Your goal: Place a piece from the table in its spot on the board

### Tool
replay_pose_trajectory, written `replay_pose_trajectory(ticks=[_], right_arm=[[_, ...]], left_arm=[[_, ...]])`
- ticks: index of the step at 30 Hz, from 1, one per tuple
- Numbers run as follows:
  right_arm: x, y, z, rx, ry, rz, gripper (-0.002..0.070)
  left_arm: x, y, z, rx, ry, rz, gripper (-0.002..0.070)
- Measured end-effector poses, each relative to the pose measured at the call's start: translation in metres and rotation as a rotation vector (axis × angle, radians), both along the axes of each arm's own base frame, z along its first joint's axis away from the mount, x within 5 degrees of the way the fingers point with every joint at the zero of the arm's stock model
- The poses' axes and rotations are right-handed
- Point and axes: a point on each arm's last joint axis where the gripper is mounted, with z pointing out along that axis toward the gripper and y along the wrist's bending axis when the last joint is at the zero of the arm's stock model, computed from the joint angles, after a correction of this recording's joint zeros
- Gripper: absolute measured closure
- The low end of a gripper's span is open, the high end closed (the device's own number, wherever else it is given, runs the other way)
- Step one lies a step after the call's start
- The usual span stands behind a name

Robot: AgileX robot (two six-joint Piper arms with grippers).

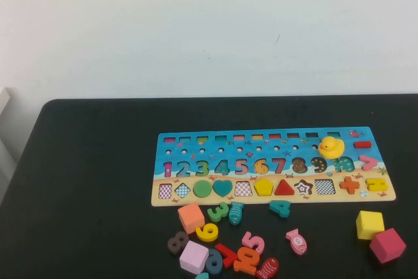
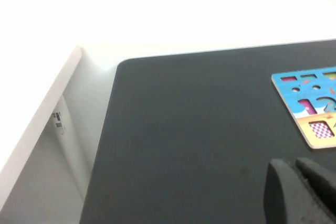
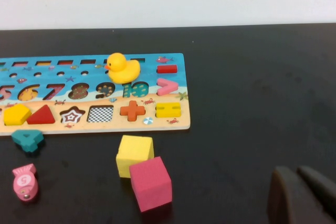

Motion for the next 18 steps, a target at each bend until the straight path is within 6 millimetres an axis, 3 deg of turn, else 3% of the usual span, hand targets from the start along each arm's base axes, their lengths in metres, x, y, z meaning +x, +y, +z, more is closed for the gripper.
replay_pose_trajectory(ticks=[18], right_arm=[[0.0000, 0.0000, 0.0000, 0.000, 0.000, 0.000, 0.0657]], left_arm=[[-0.0009, 0.0003, -0.0034, 0.083, 0.034, -0.013, 0.0676]])
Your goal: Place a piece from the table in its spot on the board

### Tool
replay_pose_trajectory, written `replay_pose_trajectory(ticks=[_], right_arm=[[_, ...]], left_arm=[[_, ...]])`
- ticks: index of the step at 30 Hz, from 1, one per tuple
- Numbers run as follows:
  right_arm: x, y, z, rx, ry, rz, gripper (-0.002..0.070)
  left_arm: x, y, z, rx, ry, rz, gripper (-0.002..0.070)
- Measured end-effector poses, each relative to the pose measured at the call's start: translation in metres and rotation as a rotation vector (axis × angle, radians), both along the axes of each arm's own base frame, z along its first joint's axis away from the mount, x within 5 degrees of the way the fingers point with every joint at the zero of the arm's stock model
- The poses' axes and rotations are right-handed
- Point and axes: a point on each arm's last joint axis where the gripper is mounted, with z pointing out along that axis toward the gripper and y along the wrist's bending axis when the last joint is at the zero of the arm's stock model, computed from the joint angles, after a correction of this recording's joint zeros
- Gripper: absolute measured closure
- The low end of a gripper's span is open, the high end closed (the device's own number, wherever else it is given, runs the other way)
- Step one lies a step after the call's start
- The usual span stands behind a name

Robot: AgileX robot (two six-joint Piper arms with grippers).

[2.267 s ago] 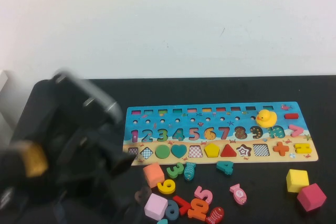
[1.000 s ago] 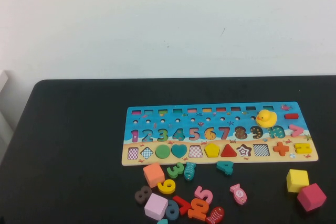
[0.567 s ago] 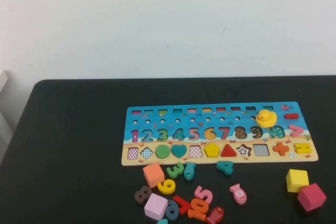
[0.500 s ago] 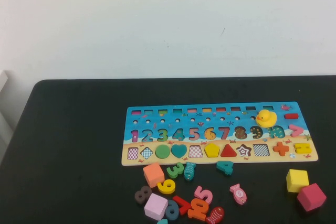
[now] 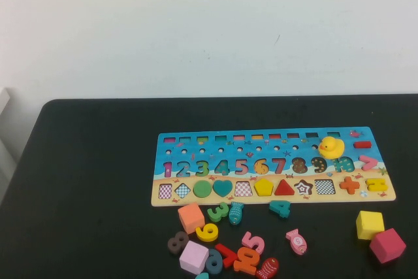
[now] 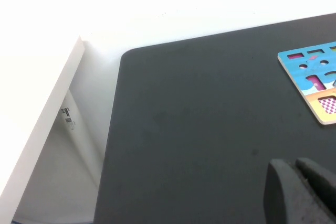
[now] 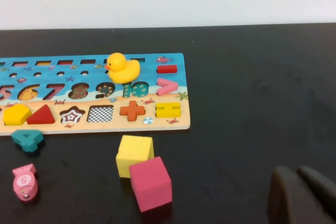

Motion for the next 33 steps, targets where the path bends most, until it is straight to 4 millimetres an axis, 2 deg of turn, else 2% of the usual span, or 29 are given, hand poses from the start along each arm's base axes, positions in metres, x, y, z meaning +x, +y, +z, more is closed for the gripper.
replay_pose_trajectory(ticks=[33], right_arm=[[0.0000, 0.0000, 0.0000, -0.028, 0.000, 0.010, 0.0657]], left_arm=[[-0.0005, 0.0000, -0.0019, 0.007, 0.021, -0.002, 0.0676]])
